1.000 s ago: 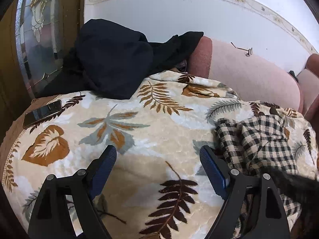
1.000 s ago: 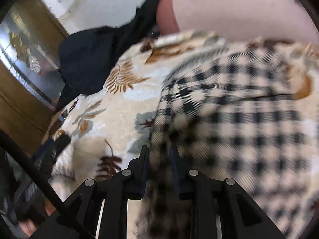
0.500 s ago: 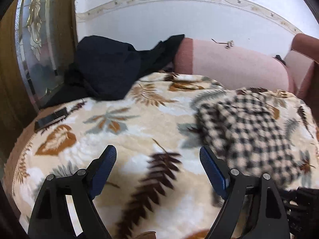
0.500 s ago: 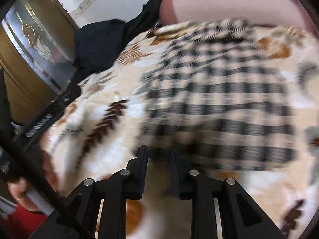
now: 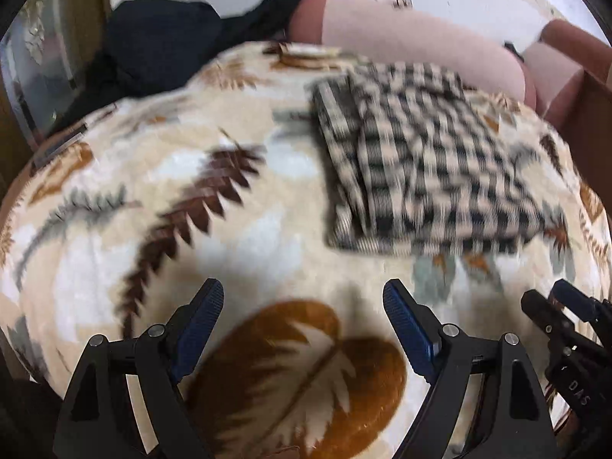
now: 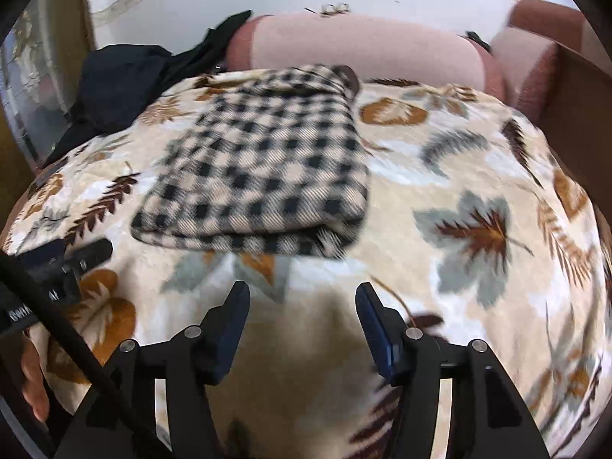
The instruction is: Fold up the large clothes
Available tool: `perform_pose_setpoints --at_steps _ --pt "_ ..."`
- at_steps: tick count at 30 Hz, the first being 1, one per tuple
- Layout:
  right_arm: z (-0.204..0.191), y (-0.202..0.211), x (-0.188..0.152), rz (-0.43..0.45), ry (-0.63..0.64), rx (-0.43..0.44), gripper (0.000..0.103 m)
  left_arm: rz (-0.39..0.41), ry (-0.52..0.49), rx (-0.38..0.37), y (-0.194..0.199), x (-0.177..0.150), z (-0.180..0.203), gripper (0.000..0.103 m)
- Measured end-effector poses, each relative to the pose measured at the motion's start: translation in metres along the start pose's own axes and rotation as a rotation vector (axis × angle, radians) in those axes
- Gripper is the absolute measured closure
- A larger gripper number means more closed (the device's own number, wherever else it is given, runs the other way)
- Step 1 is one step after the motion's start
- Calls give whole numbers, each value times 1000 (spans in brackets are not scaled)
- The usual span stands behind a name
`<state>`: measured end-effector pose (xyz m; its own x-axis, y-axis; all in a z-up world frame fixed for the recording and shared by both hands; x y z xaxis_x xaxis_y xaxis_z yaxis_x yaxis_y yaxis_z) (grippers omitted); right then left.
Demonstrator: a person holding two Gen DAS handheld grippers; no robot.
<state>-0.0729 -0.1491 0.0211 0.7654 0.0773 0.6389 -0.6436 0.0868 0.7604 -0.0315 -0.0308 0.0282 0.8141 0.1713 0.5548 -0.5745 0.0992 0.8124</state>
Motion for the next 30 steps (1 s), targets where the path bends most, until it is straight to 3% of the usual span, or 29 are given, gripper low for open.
perform_pose_setpoints --at_steps 5,8,14,20,23,30 --pt "0 -4 -8 -19 -3 -35 41 -40 -30 17 -16 -12 4 19" --pt "1 -5 -8 -18 -20 -31 41 -24 -43 19 -16 -14 4 18" --pt "-2 -13 -9 -32 -31 -23 41 -32 -45 -5 -19 -13 4 12" --pt "1 -11 -6 -18 -36 -65 40 128 -106 -5 20 -11 15 12" --pt "5 -12 -6 -23 -54 -80 39 160 -121 -19 33 -11 20 12" --pt "2 -13 -7 -24 -46 -80 39 102 -124 -55 32 -15 24 12"
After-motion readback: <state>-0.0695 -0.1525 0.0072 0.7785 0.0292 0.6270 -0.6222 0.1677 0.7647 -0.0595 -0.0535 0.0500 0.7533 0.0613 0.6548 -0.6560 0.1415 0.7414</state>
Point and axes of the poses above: each gripper's, at about its wrist camera, not at the fingertips, and y roughly against the way its jaws point, z to its right, x to its top, the point moved 2 cm from there along -y, roughly the way its jaws point, and after that the axes turned 13 degrees about y, right-handed, at the moved point
